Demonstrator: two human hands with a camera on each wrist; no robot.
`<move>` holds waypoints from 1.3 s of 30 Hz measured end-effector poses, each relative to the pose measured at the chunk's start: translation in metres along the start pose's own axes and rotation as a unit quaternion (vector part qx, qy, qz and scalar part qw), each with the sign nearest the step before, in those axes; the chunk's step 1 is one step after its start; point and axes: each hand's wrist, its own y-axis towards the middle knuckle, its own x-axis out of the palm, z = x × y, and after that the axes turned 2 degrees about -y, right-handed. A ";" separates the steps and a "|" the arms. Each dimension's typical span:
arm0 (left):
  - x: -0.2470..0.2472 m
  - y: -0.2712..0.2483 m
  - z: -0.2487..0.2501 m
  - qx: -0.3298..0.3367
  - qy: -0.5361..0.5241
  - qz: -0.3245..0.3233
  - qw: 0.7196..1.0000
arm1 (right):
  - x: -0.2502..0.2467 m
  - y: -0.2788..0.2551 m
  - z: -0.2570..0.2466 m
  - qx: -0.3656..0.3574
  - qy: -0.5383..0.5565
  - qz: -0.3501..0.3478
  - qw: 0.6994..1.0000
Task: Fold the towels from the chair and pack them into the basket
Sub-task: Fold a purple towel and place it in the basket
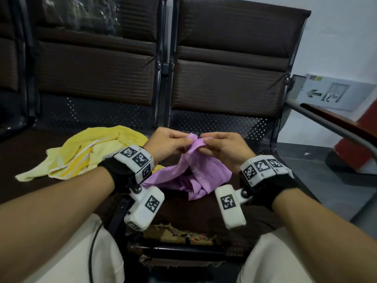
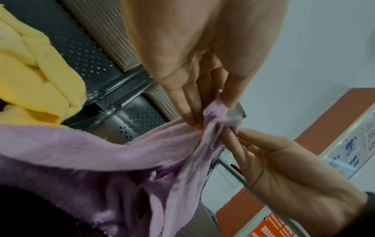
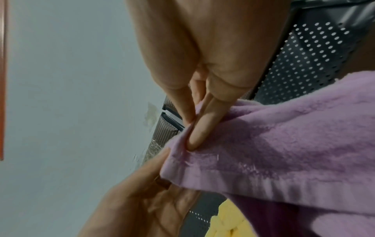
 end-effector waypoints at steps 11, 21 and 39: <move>-0.003 -0.002 -0.007 0.173 0.278 0.016 0.945 | -0.002 -0.003 -0.005 0.030 0.075 -0.037 0.996; -0.017 0.002 -0.006 0.166 0.327 0.052 0.929 | -0.031 0.000 0.007 -0.125 -0.602 -0.042 0.788; -0.025 -0.017 0.012 0.223 0.456 -0.061 0.860 | -0.052 -0.012 0.008 -0.182 -0.455 -0.072 0.868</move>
